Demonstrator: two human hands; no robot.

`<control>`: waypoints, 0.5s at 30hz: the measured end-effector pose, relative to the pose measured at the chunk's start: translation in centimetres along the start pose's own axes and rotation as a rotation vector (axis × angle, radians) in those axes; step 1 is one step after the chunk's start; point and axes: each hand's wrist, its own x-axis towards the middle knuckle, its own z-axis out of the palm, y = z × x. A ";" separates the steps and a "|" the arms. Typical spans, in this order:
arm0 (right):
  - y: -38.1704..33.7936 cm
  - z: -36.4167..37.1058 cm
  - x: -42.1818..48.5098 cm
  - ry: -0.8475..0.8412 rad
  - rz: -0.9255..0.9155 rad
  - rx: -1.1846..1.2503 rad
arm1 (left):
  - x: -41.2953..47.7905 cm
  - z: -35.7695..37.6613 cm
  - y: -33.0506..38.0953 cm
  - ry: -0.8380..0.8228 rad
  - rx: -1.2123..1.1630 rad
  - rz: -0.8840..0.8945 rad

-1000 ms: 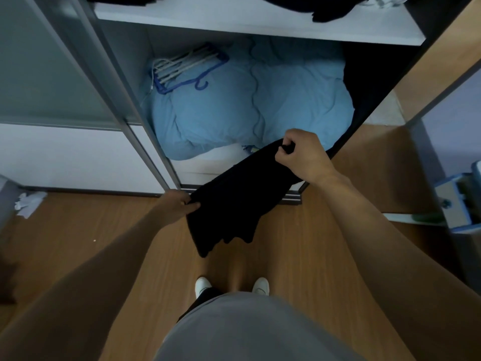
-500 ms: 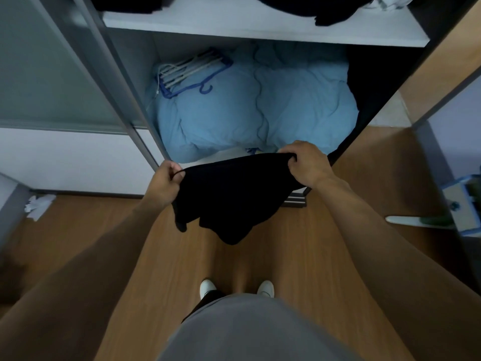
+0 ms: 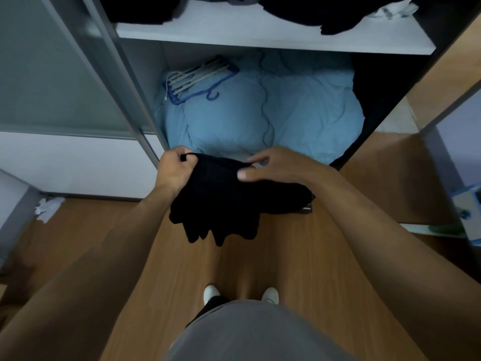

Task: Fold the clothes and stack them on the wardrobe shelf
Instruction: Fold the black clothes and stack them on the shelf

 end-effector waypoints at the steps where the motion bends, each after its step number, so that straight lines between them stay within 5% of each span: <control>1: 0.1 0.2 0.0 -0.091 0.004 -0.097 | 0.1 -0.2 0.3 0.000 -0.005 0.027; 7: 1.1 0.2 0.6 0.007 -0.048 -0.400 | -0.4 -1.7 -0.2 -0.261 0.053 0.115; 15: 1.1 0.5 0.9 0.104 -0.038 0.155 | -1.7 -2.0 0.2 -0.435 0.170 0.170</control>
